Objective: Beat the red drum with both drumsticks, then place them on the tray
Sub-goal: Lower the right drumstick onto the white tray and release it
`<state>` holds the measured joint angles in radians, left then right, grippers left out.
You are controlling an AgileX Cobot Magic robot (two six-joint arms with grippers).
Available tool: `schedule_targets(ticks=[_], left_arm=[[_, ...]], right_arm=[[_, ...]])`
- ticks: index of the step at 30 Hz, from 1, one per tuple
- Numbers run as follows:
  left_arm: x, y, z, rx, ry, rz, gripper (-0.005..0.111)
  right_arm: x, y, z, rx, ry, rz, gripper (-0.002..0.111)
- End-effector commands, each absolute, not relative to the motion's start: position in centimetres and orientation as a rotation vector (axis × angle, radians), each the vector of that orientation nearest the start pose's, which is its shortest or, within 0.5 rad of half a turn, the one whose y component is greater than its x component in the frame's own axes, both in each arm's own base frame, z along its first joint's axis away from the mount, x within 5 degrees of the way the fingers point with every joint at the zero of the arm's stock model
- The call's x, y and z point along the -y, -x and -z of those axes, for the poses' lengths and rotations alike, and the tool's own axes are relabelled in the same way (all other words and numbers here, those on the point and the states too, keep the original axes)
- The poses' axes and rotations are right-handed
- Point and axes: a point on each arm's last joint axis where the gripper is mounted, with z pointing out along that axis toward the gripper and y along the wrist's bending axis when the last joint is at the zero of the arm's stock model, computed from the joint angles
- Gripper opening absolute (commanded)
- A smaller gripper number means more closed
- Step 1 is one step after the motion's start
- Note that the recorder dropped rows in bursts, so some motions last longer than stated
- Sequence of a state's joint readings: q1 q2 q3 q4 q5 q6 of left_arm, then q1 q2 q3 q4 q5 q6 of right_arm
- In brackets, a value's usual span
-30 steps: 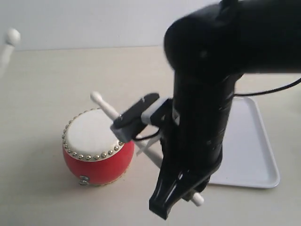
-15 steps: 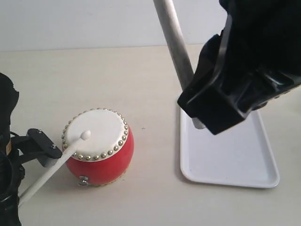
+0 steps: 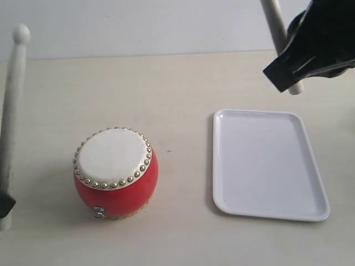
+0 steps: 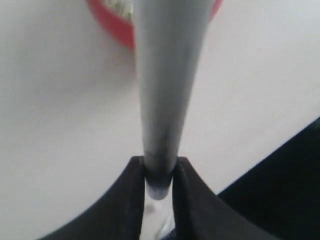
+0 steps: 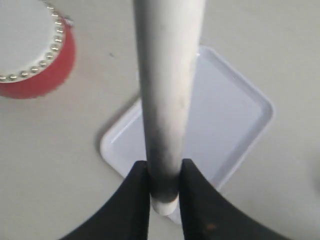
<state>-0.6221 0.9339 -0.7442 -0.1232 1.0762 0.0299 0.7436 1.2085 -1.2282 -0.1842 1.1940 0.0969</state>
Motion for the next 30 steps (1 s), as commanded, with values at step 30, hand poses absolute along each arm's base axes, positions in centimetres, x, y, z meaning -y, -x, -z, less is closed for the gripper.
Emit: schedule_targets(ticks=[30], left_arm=[[9.9,-11.6,-30.6,-2.436,-0.692,0.477,0.000]], right_arm=[[-6.9,-28.7,-14.8,-3.461,0.042,-0.333,0.000]])
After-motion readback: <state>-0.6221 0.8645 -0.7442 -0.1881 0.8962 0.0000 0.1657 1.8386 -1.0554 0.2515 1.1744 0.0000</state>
